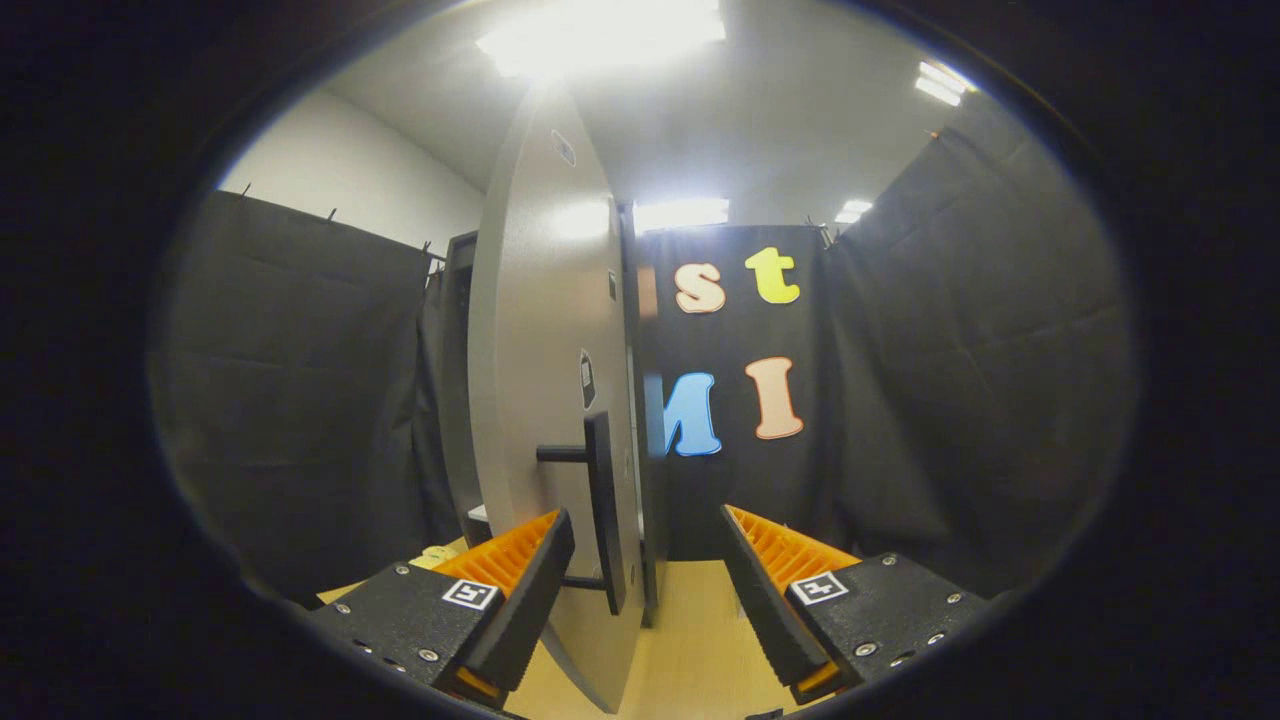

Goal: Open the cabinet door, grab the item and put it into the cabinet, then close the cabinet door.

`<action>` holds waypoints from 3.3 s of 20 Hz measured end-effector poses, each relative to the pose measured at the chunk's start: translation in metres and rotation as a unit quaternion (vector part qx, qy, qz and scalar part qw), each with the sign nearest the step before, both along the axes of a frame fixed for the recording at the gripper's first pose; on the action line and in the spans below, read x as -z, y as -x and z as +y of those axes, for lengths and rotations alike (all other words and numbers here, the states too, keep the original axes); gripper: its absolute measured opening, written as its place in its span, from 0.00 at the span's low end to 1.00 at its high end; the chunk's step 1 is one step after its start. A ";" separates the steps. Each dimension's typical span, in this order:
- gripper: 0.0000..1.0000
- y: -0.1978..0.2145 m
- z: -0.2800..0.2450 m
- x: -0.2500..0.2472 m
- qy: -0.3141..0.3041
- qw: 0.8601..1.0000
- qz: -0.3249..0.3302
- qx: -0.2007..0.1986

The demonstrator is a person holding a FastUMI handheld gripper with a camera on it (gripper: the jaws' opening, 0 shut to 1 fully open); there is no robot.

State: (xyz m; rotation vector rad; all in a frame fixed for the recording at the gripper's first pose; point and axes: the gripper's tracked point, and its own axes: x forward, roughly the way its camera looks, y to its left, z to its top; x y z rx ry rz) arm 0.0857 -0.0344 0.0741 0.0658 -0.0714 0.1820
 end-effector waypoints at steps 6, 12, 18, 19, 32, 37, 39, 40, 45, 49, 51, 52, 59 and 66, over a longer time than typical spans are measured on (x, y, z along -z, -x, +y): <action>0.89 -0.003 0.044 0.003 -0.029 0.999 0.022 -0.029; 0.90 -0.012 0.118 0.001 -0.017 0.997 0.015 -0.078; 0.90 -0.034 0.193 -0.003 -0.004 0.992 0.014 -0.125; 0.90 -0.040 0.205 -0.002 -0.001 0.992 0.013 -0.128; 0.90 -0.083 0.294 -0.004 0.013 0.995 0.009 -0.099; 0.91 -0.075 0.307 0.016 0.037 0.998 0.018 -0.045; 0.91 -0.073 0.296 0.017 0.038 0.999 0.016 0.000; 0.91 -0.073 0.290 0.022 0.038 0.999 0.025 0.017; 0.92 -0.077 0.258 0.038 -0.016 0.997 0.054 0.052; 0.92 -0.084 0.226 0.052 -0.055 0.994 0.059 0.076; 0.93 -0.091 0.214 0.061 -0.062 0.992 0.070 0.086; 0.93 -0.096 0.214 0.065 -0.063 0.991 0.079 0.084; 0.94 -0.106 0.209 0.060 -0.033 0.995 0.058 0.080; 0.94 -0.108 0.209 0.058 -0.028 0.997 0.043 0.065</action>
